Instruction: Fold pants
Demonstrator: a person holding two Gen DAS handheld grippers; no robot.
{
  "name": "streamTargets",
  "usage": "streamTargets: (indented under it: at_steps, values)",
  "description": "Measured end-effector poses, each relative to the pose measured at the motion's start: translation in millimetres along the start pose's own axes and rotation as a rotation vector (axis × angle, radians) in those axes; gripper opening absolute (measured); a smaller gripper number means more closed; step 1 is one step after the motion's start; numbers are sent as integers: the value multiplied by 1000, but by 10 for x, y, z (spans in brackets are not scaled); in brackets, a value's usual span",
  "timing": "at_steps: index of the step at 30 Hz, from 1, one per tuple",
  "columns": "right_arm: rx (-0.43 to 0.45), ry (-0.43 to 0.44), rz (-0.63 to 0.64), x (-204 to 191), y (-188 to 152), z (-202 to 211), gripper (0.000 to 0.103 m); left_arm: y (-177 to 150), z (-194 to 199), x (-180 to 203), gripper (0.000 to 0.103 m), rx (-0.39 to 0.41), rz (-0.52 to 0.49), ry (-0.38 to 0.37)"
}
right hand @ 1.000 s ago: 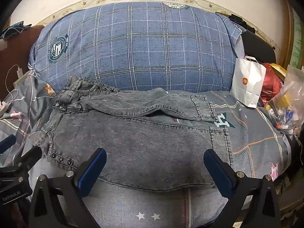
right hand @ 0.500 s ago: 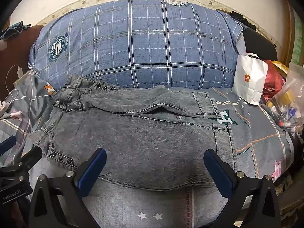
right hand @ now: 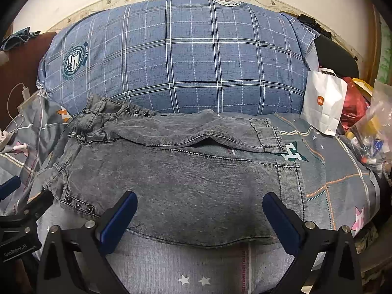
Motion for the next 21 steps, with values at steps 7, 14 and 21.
streamTargets:
  at_steps: [7,14,21]
  values:
    - [-3,9,-9,32,-25,-19,103,-7,2,15,103,1,-4,5]
    - [-5,17,-17,55,-41,-36,103,-16,-13,11,103,-7,-7,11]
    - [-19,25,-21,100,-96,-99,103,-59,-94,-26,103,-31,-5,-1]
Point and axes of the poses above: each gripper's, at about its wrist camera, not at the fingertips, and z roughly against the way its jaws point, x to its right, y to its top, the point moved 3 cm from there along -z, roughly the way its jaws point, and after that the axes turned 15 degrees about -x, right-handed, at the moved point
